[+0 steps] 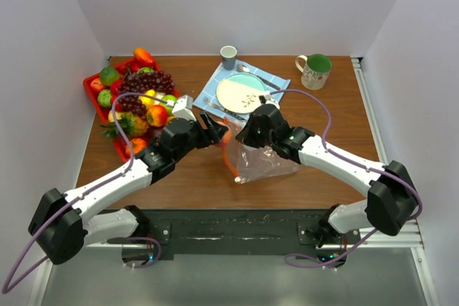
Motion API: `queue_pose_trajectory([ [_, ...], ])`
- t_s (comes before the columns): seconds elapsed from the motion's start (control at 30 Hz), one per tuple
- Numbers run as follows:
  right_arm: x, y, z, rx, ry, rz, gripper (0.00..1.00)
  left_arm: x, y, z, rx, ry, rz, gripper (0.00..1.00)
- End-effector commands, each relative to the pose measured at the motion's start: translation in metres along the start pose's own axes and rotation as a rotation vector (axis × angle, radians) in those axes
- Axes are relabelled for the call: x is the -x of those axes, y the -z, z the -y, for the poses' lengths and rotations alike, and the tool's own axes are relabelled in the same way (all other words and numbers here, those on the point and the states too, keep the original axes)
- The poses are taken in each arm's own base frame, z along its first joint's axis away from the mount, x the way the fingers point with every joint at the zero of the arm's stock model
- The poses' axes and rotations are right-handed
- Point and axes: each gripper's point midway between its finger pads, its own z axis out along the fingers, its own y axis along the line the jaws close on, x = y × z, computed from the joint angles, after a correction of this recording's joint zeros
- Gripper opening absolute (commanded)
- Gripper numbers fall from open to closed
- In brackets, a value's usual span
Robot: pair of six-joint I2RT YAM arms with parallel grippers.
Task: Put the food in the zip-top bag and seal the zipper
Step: Place the fake fruit in the zipper food storage bag.
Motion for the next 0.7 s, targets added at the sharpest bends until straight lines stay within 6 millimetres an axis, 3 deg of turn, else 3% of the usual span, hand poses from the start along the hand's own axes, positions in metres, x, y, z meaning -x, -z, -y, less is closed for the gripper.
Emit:
queue_pose_trajectory([
  [0.0,0.028,0.025,-0.026,0.074,-0.071,0.079,0.00,0.000,-0.010,0.034,-0.133,0.052,0.049,0.00],
  [0.17,0.031,0.036,-0.031,0.090,-0.089,0.082,0.00,-0.017,-0.024,0.032,-0.132,0.062,0.017,0.01],
  [0.3,0.035,0.050,-0.032,0.104,-0.104,0.109,0.00,-0.023,-0.028,0.032,-0.119,0.052,0.006,0.08],
  [0.47,0.039,0.058,-0.034,0.115,-0.108,0.118,0.00,-0.031,-0.032,0.038,-0.119,0.040,-0.013,0.11],
  [0.67,0.039,0.056,-0.027,0.083,-0.094,0.122,0.00,-0.036,-0.031,0.039,-0.093,0.005,-0.027,0.48],
])
